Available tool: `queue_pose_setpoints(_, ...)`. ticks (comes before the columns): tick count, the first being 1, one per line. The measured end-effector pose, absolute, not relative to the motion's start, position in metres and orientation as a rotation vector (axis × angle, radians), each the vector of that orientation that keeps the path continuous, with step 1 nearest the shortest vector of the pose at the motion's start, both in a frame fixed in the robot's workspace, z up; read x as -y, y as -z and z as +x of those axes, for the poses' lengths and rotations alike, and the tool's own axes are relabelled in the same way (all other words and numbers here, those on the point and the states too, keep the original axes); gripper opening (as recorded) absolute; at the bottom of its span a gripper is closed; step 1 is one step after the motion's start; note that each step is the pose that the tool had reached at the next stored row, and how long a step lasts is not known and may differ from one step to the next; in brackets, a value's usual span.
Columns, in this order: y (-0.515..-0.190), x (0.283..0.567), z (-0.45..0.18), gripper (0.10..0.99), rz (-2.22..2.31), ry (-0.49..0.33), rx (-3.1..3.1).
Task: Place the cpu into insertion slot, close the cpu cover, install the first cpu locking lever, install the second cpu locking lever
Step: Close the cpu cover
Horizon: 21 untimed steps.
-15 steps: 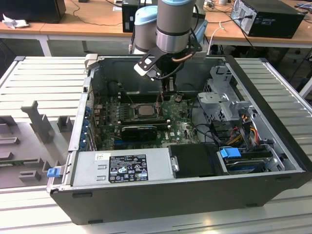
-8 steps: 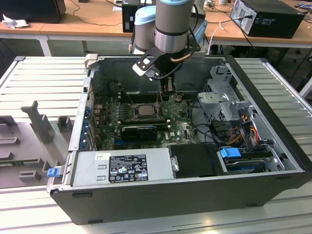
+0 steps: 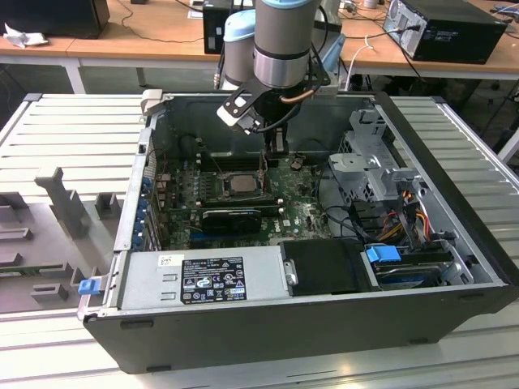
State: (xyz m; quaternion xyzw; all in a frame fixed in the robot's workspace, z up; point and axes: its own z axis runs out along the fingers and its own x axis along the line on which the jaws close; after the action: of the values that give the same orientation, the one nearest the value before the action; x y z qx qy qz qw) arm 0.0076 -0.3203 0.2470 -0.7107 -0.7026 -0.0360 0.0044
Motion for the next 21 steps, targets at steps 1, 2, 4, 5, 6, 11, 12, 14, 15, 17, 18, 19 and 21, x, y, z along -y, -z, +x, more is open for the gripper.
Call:
queue_pose_setpoints(1, -0.247, 0.320, 0.007, 0.106, -2.226, 0.113, 2.201)
queue_pose_setpoints(2, -0.247, 0.320, 0.007, 0.106, -2.226, 0.113, 2.201)
queue_pose_setpoints(4, -0.247, 0.320, 0.006, 0.106, -2.227, 0.113, 2.201)
queue_pose_setpoints(5, -0.247, 0.320, 0.005, 0.106, -2.227, 0.113, 2.201)
queue_pose_setpoints(6, -0.247, 0.320, 0.005, 0.106, -2.226, 0.113, 2.201)
queue_pose_setpoints(11, -0.247, 0.320, 0.003, 0.106, -2.226, 0.113, 2.201)
queue_pose_setpoints(12, -0.247, 0.320, 0.002, 0.106, -2.226, 0.113, 2.201)
queue_pose_setpoints(14, -0.247, 0.320, 0.000, 0.106, -2.226, 0.113, 2.201)
queue_pose_setpoints(15, -0.246, 0.320, -0.001, 0.106, -2.226, 0.113, 2.201)
queue_pose_setpoints(17, -0.244, 0.320, -0.003, 0.106, -2.227, 0.113, 2.201)
queue_pose_setpoints(18, -0.243, 0.320, -0.004, 0.106, -2.227, 0.113, 2.201)
queue_pose_setpoints(19, -0.241, 0.320, -0.006, 0.106, -2.227, 0.113, 2.201)
queue_pose_setpoints(21, -0.238, 0.320, -0.007, 0.106, -2.226, 0.112, 2.201)
